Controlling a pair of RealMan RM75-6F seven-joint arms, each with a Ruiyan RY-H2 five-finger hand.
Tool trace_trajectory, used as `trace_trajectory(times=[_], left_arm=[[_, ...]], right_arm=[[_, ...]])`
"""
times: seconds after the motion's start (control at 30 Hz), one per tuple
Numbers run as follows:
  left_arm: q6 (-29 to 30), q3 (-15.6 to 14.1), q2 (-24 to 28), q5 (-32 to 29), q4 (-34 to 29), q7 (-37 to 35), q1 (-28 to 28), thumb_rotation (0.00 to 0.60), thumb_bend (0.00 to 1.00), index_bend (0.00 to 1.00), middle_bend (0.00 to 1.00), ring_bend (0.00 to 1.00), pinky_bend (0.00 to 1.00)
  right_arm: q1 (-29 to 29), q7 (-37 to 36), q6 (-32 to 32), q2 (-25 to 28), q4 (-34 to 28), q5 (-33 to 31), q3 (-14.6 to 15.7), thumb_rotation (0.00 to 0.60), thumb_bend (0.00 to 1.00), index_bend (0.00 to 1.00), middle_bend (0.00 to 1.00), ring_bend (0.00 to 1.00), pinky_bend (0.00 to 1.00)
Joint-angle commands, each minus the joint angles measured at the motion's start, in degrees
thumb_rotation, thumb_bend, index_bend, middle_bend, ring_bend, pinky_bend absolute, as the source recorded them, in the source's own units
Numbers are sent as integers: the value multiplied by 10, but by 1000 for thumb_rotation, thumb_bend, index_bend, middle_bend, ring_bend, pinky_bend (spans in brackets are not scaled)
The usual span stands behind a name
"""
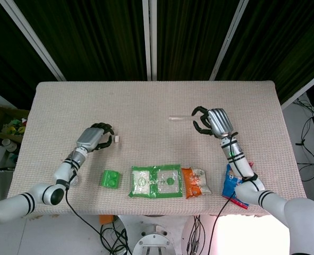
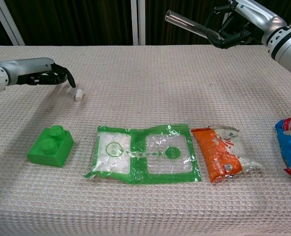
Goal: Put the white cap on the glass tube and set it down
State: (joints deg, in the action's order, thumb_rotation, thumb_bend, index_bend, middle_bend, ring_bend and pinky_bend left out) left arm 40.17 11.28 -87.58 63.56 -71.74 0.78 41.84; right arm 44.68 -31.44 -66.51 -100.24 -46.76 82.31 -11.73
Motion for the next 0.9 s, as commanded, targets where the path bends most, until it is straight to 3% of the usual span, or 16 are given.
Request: trace_trajectory(times=[0.03, 0.57, 0.9], left_arm=[[3, -2, -7, -2, 2, -1, 1, 87, 577, 310, 136, 76, 102], [38, -14, -49, 7, 35, 26, 8, 82, 571, 310, 108, 52, 98], [45, -18, -39, 4, 15, 40, 6, 79, 571, 331, 108, 53, 98]], right_arm=[[0, -1, 2, -3, 3, 1, 1, 600, 628, 952, 1000, 1000, 1000], [-7, -9, 2, -5, 10, 1, -1, 600, 630, 955, 1000, 1000, 1000], [-7, -16, 2, -9, 19, 3, -2, 600, 630, 956, 1000, 1000, 1000]])
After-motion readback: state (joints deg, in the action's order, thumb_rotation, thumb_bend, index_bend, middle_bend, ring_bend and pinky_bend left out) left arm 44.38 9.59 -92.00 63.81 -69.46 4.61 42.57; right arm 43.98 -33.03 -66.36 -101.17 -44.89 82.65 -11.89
